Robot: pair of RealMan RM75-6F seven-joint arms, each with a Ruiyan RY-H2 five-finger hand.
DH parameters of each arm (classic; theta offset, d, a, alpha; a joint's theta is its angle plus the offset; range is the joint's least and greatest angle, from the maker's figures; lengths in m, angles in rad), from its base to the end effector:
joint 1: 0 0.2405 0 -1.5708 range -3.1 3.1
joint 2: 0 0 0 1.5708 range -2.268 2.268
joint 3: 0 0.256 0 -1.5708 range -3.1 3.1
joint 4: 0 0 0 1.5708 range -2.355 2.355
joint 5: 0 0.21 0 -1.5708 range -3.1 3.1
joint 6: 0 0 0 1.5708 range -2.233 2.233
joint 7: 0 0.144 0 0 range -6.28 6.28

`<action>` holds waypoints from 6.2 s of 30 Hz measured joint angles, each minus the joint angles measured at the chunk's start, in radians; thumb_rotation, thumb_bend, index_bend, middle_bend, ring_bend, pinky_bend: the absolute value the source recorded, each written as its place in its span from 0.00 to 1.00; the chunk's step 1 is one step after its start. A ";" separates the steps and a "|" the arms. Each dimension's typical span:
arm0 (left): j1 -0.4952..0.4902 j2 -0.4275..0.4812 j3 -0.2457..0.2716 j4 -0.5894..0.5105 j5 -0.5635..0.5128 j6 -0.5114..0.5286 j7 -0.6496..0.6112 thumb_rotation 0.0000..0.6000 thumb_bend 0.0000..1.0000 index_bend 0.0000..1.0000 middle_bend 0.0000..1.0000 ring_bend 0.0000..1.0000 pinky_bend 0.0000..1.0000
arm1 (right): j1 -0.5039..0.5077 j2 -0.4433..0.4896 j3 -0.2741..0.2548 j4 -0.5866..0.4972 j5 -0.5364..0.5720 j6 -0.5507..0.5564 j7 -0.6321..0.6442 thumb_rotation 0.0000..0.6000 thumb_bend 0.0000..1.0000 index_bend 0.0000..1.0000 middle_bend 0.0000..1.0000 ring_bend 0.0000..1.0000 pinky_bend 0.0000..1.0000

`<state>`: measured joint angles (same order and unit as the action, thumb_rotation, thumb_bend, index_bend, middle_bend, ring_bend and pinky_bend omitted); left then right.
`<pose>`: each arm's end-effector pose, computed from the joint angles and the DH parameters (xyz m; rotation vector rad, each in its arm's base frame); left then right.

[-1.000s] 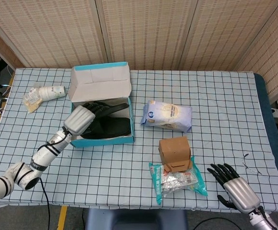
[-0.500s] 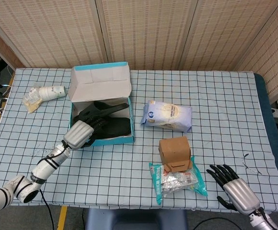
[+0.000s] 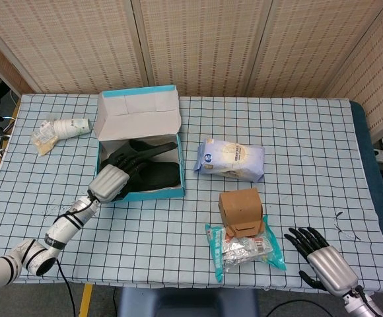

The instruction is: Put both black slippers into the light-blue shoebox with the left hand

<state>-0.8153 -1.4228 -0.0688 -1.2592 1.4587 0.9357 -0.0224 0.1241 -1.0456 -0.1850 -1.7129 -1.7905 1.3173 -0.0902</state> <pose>-0.1730 0.3791 0.0277 -2.0437 -0.6985 -0.9348 -0.2824 -0.1256 0.1111 1.8983 -0.9818 0.7567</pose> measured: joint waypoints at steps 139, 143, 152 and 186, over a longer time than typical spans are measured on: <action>-0.117 -0.102 0.113 0.347 0.024 -0.414 -0.444 1.00 0.56 0.00 0.00 0.00 0.05 | 0.007 -0.009 -0.012 -0.011 0.007 -0.033 -0.032 1.00 0.25 0.00 0.00 0.00 0.00; -0.118 -0.088 0.120 0.316 0.035 -0.413 -0.445 1.00 0.56 0.00 0.00 0.00 0.07 | 0.007 -0.009 -0.014 -0.011 0.002 -0.033 -0.032 1.00 0.25 0.00 0.00 0.00 0.00; -0.101 -0.058 0.107 0.261 0.056 -0.300 -0.445 1.00 0.56 0.00 0.00 0.00 0.04 | 0.004 -0.005 -0.019 -0.012 -0.008 -0.024 -0.024 1.00 0.25 0.00 0.00 0.00 0.00; 0.225 0.242 0.161 -0.243 0.234 0.413 -0.519 1.00 0.47 0.00 0.00 0.00 0.01 | -0.004 -0.002 -0.011 -0.005 -0.018 0.010 -0.013 1.00 0.25 0.00 0.00 0.00 0.00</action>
<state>-0.5900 -1.1806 0.0926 -1.5026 1.6923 1.3486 -0.5412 0.1200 -1.0478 -0.1960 -1.7174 -1.8084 1.3271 -0.1029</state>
